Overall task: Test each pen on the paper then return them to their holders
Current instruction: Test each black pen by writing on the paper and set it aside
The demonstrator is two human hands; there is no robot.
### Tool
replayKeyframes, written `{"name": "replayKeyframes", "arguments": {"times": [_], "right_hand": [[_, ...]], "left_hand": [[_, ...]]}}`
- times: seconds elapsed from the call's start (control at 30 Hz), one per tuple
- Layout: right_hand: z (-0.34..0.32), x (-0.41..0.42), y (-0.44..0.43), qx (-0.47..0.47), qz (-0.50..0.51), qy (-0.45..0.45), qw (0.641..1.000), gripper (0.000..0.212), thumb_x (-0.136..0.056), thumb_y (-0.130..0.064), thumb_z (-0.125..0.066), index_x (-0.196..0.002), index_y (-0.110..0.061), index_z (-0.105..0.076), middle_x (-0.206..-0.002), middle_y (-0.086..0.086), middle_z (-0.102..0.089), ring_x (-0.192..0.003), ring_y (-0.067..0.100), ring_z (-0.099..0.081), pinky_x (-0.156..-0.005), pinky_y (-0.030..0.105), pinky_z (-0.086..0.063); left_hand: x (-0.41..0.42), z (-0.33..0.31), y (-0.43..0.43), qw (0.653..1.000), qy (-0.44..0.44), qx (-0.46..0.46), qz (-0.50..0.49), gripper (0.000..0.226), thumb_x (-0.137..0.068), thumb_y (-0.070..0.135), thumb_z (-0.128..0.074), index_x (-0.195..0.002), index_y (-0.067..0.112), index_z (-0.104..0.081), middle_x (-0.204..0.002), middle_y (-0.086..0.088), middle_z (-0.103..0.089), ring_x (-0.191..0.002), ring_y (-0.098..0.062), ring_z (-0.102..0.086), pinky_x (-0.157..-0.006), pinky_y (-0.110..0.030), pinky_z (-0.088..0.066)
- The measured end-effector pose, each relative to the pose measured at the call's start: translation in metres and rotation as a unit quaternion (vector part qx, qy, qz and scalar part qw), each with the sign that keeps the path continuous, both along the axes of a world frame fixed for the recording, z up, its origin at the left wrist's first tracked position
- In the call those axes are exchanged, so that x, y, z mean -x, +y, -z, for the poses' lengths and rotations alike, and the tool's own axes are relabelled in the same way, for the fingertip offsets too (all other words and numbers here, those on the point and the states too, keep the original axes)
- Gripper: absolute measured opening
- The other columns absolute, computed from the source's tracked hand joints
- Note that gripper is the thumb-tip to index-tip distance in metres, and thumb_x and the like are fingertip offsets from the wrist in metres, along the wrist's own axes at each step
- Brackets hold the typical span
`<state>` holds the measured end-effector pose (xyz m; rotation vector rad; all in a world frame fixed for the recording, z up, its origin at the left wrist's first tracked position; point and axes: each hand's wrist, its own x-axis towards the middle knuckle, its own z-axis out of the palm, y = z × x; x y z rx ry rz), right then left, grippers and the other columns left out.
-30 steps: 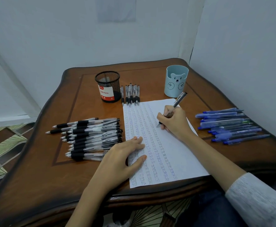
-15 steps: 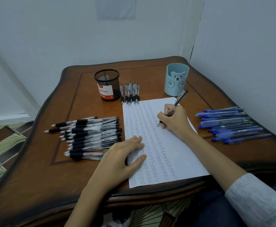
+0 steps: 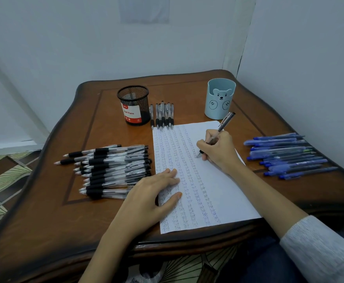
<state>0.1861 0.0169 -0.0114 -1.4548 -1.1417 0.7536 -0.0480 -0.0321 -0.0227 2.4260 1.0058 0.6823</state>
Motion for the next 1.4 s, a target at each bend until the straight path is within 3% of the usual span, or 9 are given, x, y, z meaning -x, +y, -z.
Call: {"name": "replayKeyframes", "arguments": {"times": [0.3, 0.5, 0.67, 0.8, 0.9, 1.03, 1.2, 1.33, 1.4], "right_hand": [[0.001, 0.0, 0.001, -0.007, -0.002, -0.01, 1.0, 0.035, -0.085, 0.007, -0.058, -0.06, -0.008, -0.037, -0.048, 0.005, -0.04, -0.033, 0.014, -0.049, -0.034, 0.017, -0.03], [0.003, 0.001, 0.002, -0.015, 0.004, -0.012, 1.0, 0.036, -0.085, 0.007, -0.057, -0.061, -0.008, -0.036, -0.041, -0.002, -0.039, -0.032, 0.012, -0.046, -0.034, 0.017, -0.029], [-0.002, -0.003, 0.004, 0.008, 0.006, 0.145, 0.989, 0.035, -0.094, -0.009, -0.057, -0.062, -0.01, -0.042, -0.054, 0.007, -0.049, -0.036, 0.01, -0.037, -0.033, 0.015, -0.023], [-0.007, -0.006, 0.001, 0.005, 0.004, 0.166, 0.986, 0.027, -0.102, -0.036, -0.043, -0.088, -0.014, -0.049, -0.047, -0.001, -0.044, -0.036, 0.009, -0.032, -0.035, 0.017, -0.022], [-0.008, -0.01, -0.005, -0.007, -0.011, 0.144, 0.989, 0.039, -0.103, -0.04, -0.036, -0.103, -0.009, -0.06, -0.042, -0.001, -0.041, -0.033, 0.01, -0.032, -0.034, 0.019, -0.025], [-0.008, -0.008, -0.008, -0.005, -0.01, 0.114, 0.993, 0.03, -0.1, -0.032, -0.05, -0.115, -0.007, -0.058, -0.042, 0.0, -0.046, -0.035, 0.011, -0.035, -0.036, 0.021, -0.03], [-0.01, -0.007, -0.01, 0.01, -0.007, 0.085, 0.996, 0.031, -0.095, -0.031, -0.059, -0.11, -0.004, -0.065, -0.047, 0.006, -0.058, -0.03, 0.014, -0.036, -0.036, 0.02, -0.029], [-0.01, -0.005, -0.014, 0.026, -0.012, 0.066, 0.997, 0.042, -0.098, -0.027, -0.054, -0.103, 0.013, -0.062, -0.047, 0.009, -0.051, -0.029, 0.014, -0.033, -0.032, 0.018, -0.024], [-0.011, -0.002, -0.014, 0.038, -0.008, 0.062, 0.997, 0.035, -0.098, -0.028, -0.054, -0.102, 0.005, -0.066, -0.047, 0.008, -0.048, -0.03, 0.015, -0.032, -0.033, 0.017, -0.023]], "left_hand": [[0.001, 0.0, 0.0, 1.0, 0.007, 0.001, 0.0, 0.052, -0.084, 0.06, -0.044, -0.125, 0.031, -0.061, -0.139, 0.023, -0.046, -0.13, 0.017, -0.029, -0.108, -0.016, -0.029], [0.001, 0.0, 0.001, 1.0, 0.012, -0.004, 0.001, 0.049, -0.086, 0.058, -0.047, -0.124, 0.03, -0.061, -0.139, 0.021, -0.047, -0.13, 0.017, -0.031, -0.104, -0.004, -0.023], [0.001, 0.001, 0.001, 1.0, 0.001, 0.0, 0.004, 0.05, -0.085, 0.059, -0.046, -0.124, 0.03, -0.062, -0.139, 0.021, -0.048, -0.13, 0.016, -0.031, -0.108, -0.013, -0.03], [0.001, 0.002, 0.001, 1.0, -0.002, 0.003, 0.002, 0.05, -0.085, 0.059, -0.047, -0.124, 0.031, -0.061, -0.139, 0.022, -0.047, -0.13, 0.016, -0.031, -0.109, -0.021, -0.033], [0.001, 0.001, 0.001, 1.0, -0.004, 0.001, 0.004, 0.05, -0.085, 0.058, -0.048, -0.123, 0.029, -0.062, -0.138, 0.021, -0.048, -0.129, 0.016, -0.032, -0.109, -0.022, -0.034], [0.0, 0.001, 0.002, 1.0, -0.005, 0.002, 0.004, 0.051, -0.085, 0.058, -0.048, -0.124, 0.028, -0.062, -0.138, 0.021, -0.048, -0.13, 0.016, -0.032, -0.109, -0.022, -0.034], [0.001, 0.0, 0.001, 1.0, -0.002, 0.003, 0.004, 0.052, -0.085, 0.059, -0.046, -0.124, 0.029, -0.062, -0.139, 0.021, -0.048, -0.129, 0.017, -0.031, -0.109, -0.016, -0.03], [0.0, 0.0, 0.001, 1.0, -0.006, 0.004, 0.005, 0.052, -0.085, 0.058, -0.047, -0.124, 0.028, -0.062, -0.138, 0.02, -0.048, -0.13, 0.016, -0.031, -0.108, -0.016, -0.031], [0.001, 0.0, 0.001, 1.0, -0.007, 0.003, 0.004, 0.051, -0.084, 0.059, -0.046, -0.123, 0.029, -0.062, -0.138, 0.021, -0.048, -0.129, 0.017, -0.031, -0.108, -0.018, -0.032]]}}
